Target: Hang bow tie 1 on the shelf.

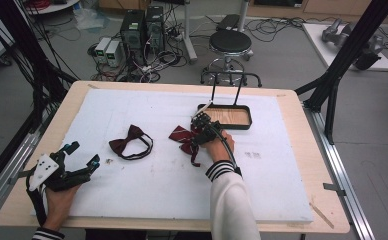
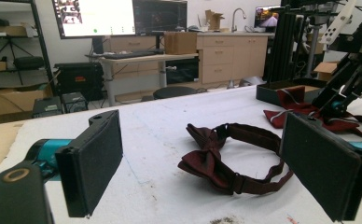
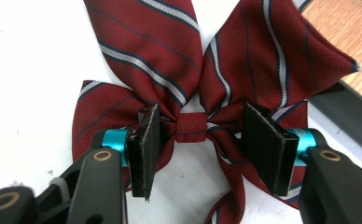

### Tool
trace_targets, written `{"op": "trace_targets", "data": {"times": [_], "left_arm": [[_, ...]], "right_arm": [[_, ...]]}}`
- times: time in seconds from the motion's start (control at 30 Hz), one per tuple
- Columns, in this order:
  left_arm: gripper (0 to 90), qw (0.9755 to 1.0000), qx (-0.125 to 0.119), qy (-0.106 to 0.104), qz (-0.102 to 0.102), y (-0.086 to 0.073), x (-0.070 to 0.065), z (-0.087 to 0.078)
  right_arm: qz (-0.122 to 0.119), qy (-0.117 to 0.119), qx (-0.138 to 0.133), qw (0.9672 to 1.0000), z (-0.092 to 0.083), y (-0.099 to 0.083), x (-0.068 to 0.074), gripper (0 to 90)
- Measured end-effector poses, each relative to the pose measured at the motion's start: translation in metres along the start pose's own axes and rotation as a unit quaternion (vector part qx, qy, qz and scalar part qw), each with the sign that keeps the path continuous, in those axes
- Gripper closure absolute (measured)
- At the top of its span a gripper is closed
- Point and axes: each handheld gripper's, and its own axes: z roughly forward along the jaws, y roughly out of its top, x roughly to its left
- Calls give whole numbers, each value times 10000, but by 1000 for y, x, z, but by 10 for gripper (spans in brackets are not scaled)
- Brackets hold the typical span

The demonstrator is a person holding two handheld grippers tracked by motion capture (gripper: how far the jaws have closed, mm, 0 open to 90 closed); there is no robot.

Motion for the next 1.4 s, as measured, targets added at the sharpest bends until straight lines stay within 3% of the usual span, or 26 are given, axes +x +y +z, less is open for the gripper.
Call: {"op": "trace_targets", "data": {"times": [0.23,0.4,0.47,0.73,0.87,1.13,1.17,1.2,1.33,1.4], "left_arm": [[137,10000,-9,7,20,0,0,0],[137,10000,-8,3,17,0,0,0],[137,10000,-7,2,13,0,0,0],[137,10000,-17,2,8,0,0,0],[137,10000,-22,3,-1,0,0,0],[137,10000,-16,1,14,0,0,0],[137,10000,-22,5,17,0,0,0],[137,10000,-20,3,20,0,0,0],[137,10000,-18,4,16,0,0,0],[137,10000,-12,5,14,0,0,0]], "right_arm": [[225,46,7,9997,4,-1,-1,519],[28,40,49,10000,3,0,2,622],[85,52,55,9999,3,0,3,655],[109,63,64,9999,2,-1,1,690],[-4,41,4,10000,1,-1,3,691],[48,287,-684,9972,-11,-4,-1,691],[110,364,-903,9952,-17,-5,-2,691],[110,364,-903,9952,-17,-5,-2,691],[152,464,-1359,9895,-30,-8,-5,690],[207,494,-1639,9850,-39,-10,-7,690]]}}
